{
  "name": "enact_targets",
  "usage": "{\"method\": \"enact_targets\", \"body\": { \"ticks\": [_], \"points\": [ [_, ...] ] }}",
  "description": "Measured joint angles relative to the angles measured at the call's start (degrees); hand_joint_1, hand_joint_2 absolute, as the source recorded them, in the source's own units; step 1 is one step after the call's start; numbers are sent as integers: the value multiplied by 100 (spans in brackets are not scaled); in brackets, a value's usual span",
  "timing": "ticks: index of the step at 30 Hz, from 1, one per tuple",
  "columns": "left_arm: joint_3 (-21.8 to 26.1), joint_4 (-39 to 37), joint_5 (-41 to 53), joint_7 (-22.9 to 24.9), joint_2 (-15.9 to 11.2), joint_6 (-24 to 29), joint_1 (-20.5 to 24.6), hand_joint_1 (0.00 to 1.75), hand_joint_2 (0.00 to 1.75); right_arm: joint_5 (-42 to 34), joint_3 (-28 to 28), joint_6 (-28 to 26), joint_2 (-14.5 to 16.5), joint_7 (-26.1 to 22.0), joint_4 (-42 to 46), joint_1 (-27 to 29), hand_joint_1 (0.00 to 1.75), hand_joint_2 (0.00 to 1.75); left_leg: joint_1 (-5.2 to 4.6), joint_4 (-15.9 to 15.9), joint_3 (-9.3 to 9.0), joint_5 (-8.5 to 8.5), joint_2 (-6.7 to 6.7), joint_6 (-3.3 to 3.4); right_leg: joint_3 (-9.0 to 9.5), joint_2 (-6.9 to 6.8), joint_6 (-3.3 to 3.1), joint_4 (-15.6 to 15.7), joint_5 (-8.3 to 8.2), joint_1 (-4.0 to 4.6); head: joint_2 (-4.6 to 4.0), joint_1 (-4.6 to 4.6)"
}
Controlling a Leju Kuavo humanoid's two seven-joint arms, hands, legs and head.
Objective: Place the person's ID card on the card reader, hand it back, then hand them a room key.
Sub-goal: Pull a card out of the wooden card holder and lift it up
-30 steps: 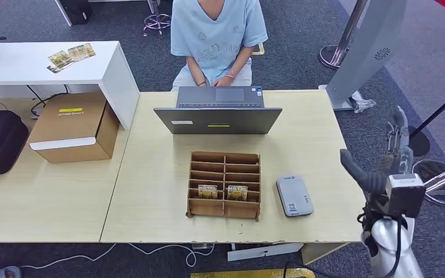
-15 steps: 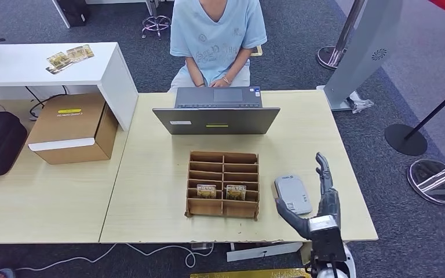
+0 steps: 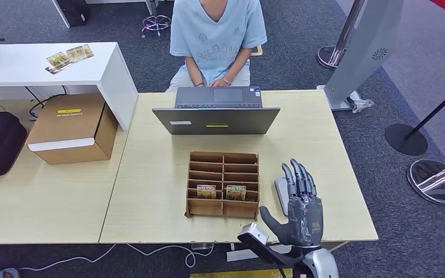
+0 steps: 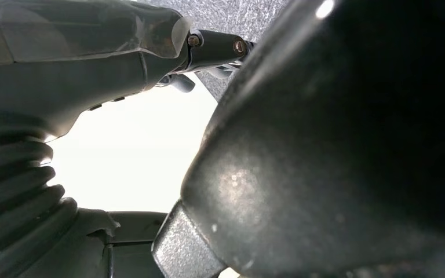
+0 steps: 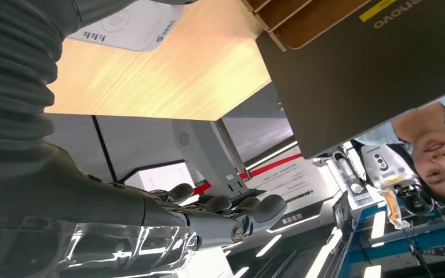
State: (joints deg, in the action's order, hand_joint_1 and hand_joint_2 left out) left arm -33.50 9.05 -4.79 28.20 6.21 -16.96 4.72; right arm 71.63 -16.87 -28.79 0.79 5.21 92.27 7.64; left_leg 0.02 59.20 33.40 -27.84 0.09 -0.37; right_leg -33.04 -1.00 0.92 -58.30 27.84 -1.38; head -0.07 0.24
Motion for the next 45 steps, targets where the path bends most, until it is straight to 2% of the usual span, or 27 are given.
{"method": "enact_targets", "body": {
  "ticks": [3,9,19,23,29,30,34,36,40,45],
  "points": [
    [-9,0,-10,12,-2,-14,6,0,175,266,-8,54,-25,242,2,8,0,175,0,0,0,0,0,0,1,0,0,0,0,0,0,1],
    [-9,0,-42,51,-5,-39,13,0,175,1016,-60,518,-105,808,-13,-1,0,175,0,0,-1,1,0,0,3,-1,0,0,-1,0,0,0],
    [-12,0,-40,39,-17,-52,11,0,175,1121,-238,867,-163,994,66,-37,0,175,1,0,0,0,1,0,2,-1,0,0,-1,1,0,0],
    [-14,0,-28,29,-19,-65,11,0,175,1101,-295,882,-183,1022,209,-39,10,175,2,0,0,0,1,0,2,-1,0,0,-1,2,0,0],
    [-14,0,-26,25,-20,-71,11,0,175,1090,-300,881,-186,1022,251,-40,12,175,2,0,-1,0,1,0,2,-1,0,0,-1,2,0,0],
    [-14,0,-25,24,-20,-72,11,0,175,1089,-301,881,-186,1022,255,-41,14,175,2,0,-1,0,1,0,2,-1,0,0,-1,2,0,0],
    [-16,0,-18,28,-30,-116,15,0,175,1021,-344,907,-189,995,372,-64,46,175,2,0,-1,1,1,0,2,0,0,0,-1,2,0,0],
    [-16,0,-22,36,-33,-132,18,0,175,957,-408,954,-189,946,439,-107,45,175,2,0,-1,1,1,0,2,0,0,-1,-1,2,0,0],
    [-16,0,-33,39,-33,-133,18,0,175,897,-485,1025,-189,890,461,-217,94,175,2,0,-1,1,1,0,3,0,0,-1,-1,2,0,0],
    [-16,0,-35,39,-33,-133,18,0,175,880,-568,1096,-189,850,457,-355,96,175,2,0,-1,1,2,0,3,-1,0,-1,-1,2,-1,0]
  ]
}}
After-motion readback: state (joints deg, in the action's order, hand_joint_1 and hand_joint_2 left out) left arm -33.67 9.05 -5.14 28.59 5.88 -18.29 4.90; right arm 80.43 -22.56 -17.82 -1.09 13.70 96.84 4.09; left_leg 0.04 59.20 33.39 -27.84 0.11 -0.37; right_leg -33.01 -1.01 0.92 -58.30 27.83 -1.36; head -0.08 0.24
